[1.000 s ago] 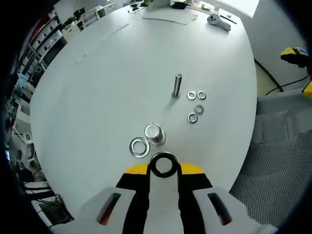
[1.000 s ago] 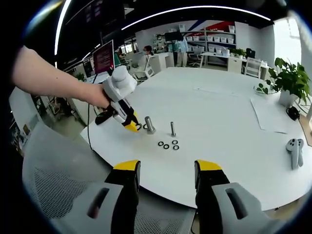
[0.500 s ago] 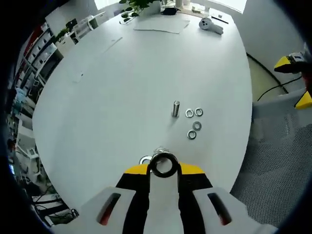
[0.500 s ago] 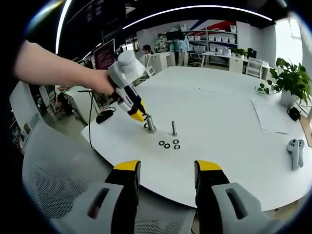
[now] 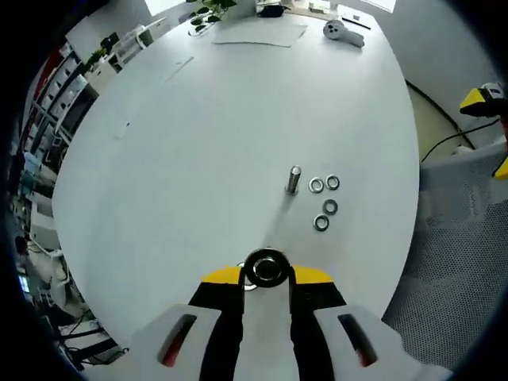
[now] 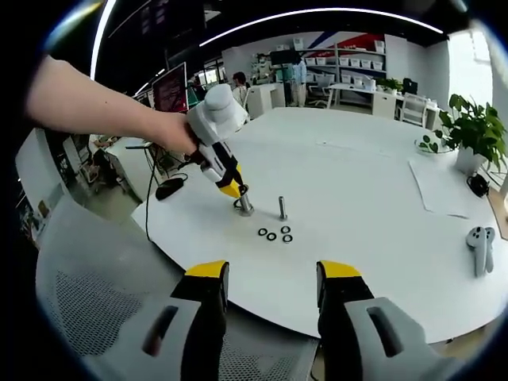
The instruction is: Place the washer onto the threaded stud by aligning its center hole with the stud, sliding it down to the base, and recovering from edge contact or off-axis alignment until the washer reaches the visible bottom stop.
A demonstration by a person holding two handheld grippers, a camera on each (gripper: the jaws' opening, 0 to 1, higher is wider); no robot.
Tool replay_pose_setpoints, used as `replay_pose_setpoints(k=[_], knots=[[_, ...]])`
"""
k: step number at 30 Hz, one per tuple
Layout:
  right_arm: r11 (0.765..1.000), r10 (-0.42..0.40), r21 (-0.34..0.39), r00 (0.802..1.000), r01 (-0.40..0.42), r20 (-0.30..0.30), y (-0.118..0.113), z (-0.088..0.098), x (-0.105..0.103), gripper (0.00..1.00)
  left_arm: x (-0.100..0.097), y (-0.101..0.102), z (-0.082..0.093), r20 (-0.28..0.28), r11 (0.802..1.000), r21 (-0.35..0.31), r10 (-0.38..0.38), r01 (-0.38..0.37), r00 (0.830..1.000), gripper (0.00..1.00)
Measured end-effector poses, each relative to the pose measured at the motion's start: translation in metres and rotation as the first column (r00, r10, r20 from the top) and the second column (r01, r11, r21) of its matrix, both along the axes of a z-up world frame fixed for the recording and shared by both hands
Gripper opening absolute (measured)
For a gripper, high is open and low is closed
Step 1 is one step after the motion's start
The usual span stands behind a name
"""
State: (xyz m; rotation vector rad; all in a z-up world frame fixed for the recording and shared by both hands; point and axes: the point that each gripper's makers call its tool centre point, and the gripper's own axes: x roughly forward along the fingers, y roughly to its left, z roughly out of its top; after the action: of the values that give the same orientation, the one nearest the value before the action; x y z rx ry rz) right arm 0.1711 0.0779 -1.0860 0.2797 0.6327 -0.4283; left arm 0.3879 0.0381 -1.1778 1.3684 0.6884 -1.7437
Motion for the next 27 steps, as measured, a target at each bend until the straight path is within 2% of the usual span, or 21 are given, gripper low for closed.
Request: replay_pose_setpoints(k=[10,14,18,24,27], knots=[[1.000,-0.008,0.000,1.000,0.008,-0.003,-0.001,-0.001,-0.001,0.46,-0.005,-0.002,-0.021,0.043,0.998,0.050,-0.045,0.043,0.998,0.19],[1.000,-0.019,-0.001,1.000,0.019,-0.002,-0.003,-0.001,-0.002,0.46,0.002,-0.005,-0.035,0.057,0.996,0.066,-0.056,0.052,0.997,0.19],[1.000,-0.019,-0.004,1.000,0.019,-0.007,-0.003,-0.002,-0.002,0.46,-0.003,-0.005,-0.038,0.062,0.995,0.086,-0.052,0.046,0.997,0.19],[1.000,-0.025,-0.005,1.000,0.025,-0.009,-0.004,-0.002,-0.003,0.46,-0.001,-0.004,-0.052,0.065,0.995,0.093,-0.054,0.047,0.996,0.19],[1.000,-0.030,-0.005,1.000,0.030,-0.009,-0.005,-0.002,-0.004,0.46,-0.001,-0.005,-0.048,0.062,0.995,0.091,-0.047,0.041,0.997,0.19]])
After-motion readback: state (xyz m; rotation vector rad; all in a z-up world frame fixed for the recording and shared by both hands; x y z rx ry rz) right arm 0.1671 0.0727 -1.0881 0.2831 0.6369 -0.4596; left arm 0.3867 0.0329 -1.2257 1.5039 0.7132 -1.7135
